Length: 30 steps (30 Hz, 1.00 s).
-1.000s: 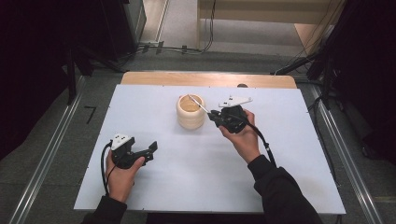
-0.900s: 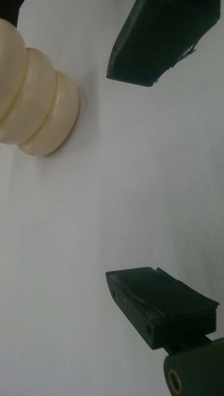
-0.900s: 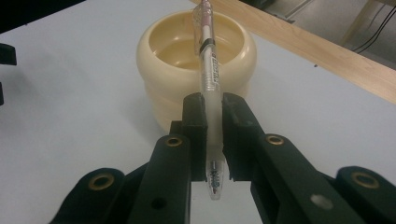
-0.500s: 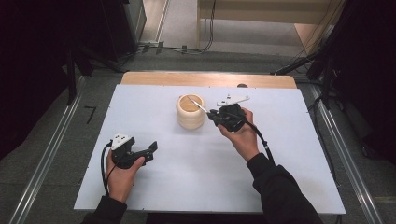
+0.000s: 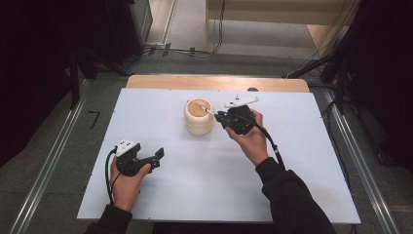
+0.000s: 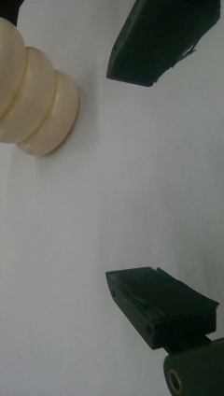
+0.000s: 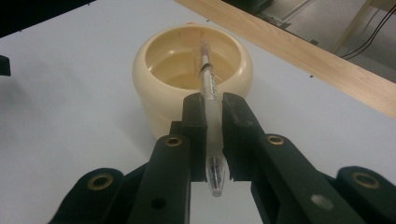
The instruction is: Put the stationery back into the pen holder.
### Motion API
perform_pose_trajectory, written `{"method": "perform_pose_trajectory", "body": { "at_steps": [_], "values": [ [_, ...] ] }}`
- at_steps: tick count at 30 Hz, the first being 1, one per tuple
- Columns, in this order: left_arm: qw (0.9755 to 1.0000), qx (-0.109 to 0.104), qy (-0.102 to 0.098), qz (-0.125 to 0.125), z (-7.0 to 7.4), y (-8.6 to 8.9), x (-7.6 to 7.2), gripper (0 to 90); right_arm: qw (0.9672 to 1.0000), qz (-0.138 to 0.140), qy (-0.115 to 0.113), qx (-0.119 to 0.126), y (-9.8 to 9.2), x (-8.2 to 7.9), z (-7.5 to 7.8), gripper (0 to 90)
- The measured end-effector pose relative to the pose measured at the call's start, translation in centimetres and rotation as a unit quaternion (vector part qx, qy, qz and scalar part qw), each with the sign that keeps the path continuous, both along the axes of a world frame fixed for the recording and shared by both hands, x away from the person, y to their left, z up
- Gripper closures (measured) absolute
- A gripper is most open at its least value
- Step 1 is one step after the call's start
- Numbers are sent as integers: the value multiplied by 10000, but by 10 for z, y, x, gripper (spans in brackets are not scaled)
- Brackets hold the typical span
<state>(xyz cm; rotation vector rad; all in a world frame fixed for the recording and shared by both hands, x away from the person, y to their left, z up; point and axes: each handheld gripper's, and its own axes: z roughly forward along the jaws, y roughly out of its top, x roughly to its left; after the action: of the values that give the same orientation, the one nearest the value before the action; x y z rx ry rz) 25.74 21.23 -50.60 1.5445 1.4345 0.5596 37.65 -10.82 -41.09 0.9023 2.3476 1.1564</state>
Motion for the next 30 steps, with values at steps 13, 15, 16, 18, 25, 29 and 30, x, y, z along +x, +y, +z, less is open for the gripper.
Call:
{"method": "perform_pose_trajectory", "body": {
  "at_steps": [13,15,16,18,25,29,30],
  "values": [
    [10000,-2,1,-3,0,0,0,53,10000,-9,-31,70,6,3,5,781],
    [10000,-9,-4,-7,0,0,0,53,10000,-17,-26,80,6,3,5,780],
    [10000,-8,-4,-7,0,0,0,53,10000,4,-41,82,7,4,5,779],
    [10000,-5,2,-3,0,0,0,53,9999,-14,-30,102,8,4,5,779],
    [10000,-22,-5,6,0,1,0,53,9999,-20,-34,162,11,8,5,769],
    [10000,-10,1,-8,0,0,0,53,9998,-47,-56,183,14,10,2,759],
    [10000,-10,1,-7,0,0,0,53,9998,-73,-48,187,15,10,2,754]
  ]
}}
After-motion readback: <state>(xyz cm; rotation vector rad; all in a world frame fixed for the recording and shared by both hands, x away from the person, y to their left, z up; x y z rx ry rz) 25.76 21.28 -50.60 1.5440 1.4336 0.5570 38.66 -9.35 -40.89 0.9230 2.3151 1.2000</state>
